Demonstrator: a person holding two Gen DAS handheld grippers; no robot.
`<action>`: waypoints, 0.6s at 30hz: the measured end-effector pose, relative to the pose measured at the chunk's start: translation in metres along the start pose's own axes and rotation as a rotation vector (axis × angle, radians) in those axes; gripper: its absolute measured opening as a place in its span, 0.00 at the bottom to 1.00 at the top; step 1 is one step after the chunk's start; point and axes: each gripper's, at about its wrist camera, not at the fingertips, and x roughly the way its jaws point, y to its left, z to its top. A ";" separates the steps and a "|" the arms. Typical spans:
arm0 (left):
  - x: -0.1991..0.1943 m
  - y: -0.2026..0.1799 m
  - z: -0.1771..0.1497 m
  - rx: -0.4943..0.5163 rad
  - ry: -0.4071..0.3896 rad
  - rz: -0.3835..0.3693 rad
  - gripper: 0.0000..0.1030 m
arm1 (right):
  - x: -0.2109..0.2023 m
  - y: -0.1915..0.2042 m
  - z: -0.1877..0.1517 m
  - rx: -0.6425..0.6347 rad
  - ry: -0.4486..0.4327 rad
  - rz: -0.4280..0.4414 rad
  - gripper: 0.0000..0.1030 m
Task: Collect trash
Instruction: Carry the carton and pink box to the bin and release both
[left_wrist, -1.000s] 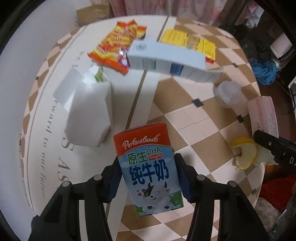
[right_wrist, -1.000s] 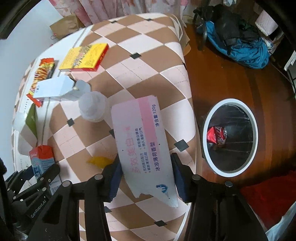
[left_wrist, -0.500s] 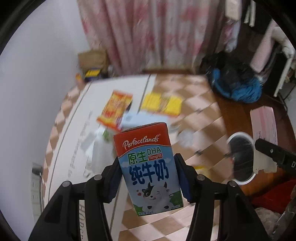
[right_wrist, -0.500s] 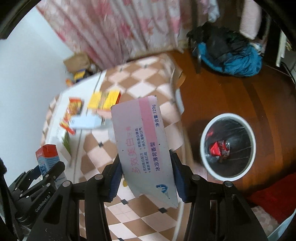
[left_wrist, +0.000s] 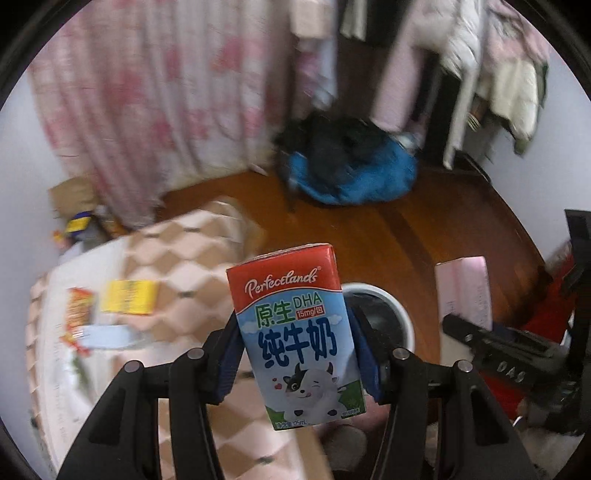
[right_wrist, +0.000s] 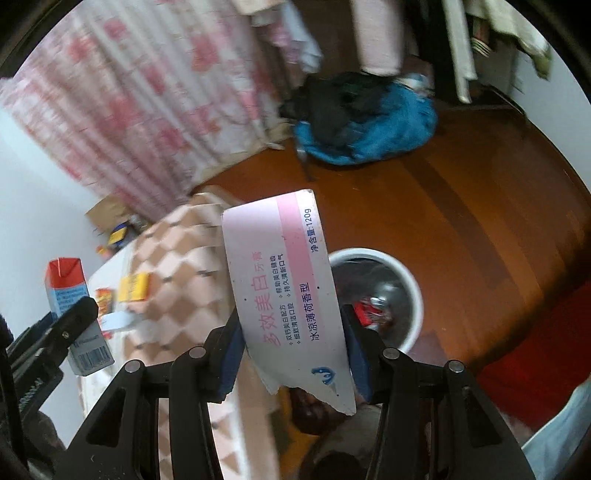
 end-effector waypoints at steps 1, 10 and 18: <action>0.013 -0.006 0.003 0.002 0.024 -0.015 0.49 | 0.008 -0.014 0.001 0.018 0.013 -0.009 0.50; 0.173 -0.047 0.015 0.023 0.323 -0.123 0.51 | 0.131 -0.112 0.003 0.146 0.182 -0.047 0.50; 0.236 -0.046 0.013 -0.008 0.432 -0.117 0.55 | 0.210 -0.146 0.002 0.168 0.258 -0.071 0.50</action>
